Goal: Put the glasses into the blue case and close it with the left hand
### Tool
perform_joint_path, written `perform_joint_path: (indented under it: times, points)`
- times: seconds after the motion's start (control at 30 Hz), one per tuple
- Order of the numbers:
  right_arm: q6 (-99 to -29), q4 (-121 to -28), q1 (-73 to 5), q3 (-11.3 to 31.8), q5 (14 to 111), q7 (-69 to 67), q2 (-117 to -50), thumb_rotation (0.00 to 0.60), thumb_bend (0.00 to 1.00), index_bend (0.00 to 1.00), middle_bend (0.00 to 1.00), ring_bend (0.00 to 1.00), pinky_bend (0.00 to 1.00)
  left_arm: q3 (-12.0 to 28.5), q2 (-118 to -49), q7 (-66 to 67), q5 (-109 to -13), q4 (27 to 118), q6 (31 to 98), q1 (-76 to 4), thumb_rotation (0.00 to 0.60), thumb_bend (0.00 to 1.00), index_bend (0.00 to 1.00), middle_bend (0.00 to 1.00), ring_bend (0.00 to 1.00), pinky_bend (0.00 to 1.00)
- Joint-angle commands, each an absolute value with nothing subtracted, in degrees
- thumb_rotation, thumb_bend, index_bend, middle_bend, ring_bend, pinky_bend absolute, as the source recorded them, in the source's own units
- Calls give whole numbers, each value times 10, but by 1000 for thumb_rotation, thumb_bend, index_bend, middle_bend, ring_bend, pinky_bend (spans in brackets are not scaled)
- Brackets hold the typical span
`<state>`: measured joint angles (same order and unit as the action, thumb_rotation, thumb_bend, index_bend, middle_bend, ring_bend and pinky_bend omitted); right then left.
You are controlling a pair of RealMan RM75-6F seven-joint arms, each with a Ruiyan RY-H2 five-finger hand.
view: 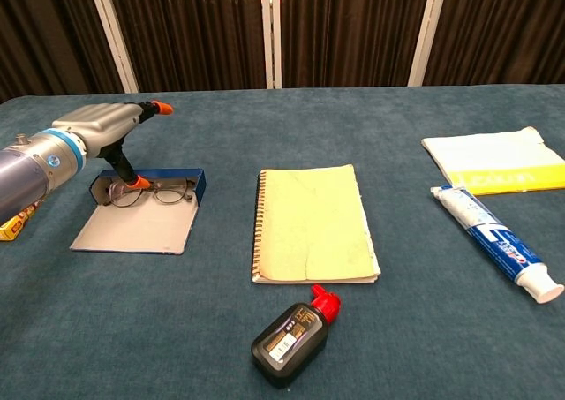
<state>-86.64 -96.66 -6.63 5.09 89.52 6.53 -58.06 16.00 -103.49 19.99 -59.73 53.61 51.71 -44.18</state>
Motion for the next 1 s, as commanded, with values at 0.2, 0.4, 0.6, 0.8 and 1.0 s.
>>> perform_joint_path:
  times: [0.2,0.4,0.6,0.8,1.0]
  points:
    - [-869,-969,-65,50,898,67,-580,600,0,0,0,0,0,152,-1015,182,-604,561,517,-431,600,187,0,0,0,0]
    - [-874,-971,-63,48,904,63,-578,600,0,0,0,0,0,136,-978,169,-620,605,532,-409,600,186,0,0,0,0]
    - [-879,-973,-62,46,910,60,-576,600,0,0,0,0,0,125,-961,157,-614,617,522,-394,600,187,0,0,0,0]
    - [-879,-973,-61,46,912,61,-576,600,0,0,0,0,0,118,-967,132,-622,597,514,-391,600,186,0,0,0,0]
    - [-877,-973,-62,46,909,62,-576,600,0,0,0,0,0,116,-978,118,-625,575,502,-394,600,187,0,0,0,0]
